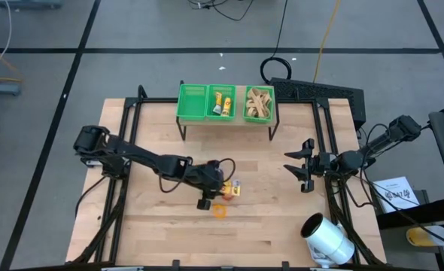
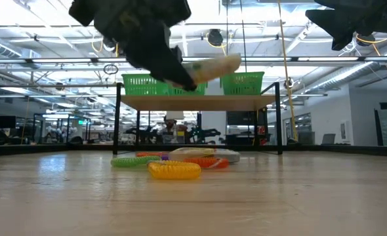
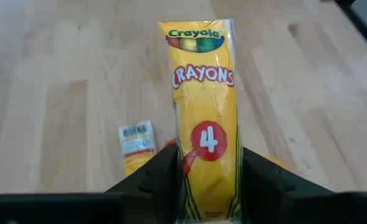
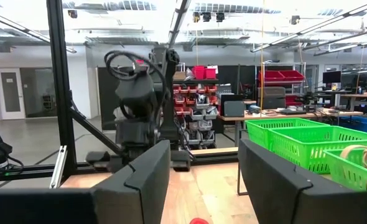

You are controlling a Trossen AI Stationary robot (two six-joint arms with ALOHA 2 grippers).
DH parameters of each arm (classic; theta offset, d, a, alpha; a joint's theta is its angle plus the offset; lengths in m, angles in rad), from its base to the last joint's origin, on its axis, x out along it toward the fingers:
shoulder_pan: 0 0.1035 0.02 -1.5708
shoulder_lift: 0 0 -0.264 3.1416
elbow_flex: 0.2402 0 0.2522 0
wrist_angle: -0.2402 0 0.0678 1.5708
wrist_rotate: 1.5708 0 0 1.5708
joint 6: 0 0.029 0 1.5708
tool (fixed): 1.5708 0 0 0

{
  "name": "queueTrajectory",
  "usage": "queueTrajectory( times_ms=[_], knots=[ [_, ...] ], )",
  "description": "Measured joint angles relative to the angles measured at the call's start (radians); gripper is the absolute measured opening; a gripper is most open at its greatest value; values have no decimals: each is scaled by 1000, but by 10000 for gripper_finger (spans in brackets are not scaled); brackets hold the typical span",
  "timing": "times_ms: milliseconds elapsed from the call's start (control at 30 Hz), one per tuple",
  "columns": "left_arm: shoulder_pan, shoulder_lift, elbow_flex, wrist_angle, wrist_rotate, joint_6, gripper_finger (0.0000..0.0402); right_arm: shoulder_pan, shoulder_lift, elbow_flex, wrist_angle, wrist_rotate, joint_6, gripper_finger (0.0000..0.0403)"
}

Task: Pick & Place Office Desk Supplies
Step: Put the yellow crayon box into the middle green bin on the shelf

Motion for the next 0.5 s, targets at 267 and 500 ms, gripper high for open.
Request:
queueTrajectory(
  times_ms=[267, 500],
  knots=[
    [23, -87, 0, 73, -70, -19, 144, 0, 0, 0, 0, 0, 0, 183],
    [85, -191, 0, 154, -232, -24, 145, 0, 0, 0, 4, -2, 0, 183]
  ],
)
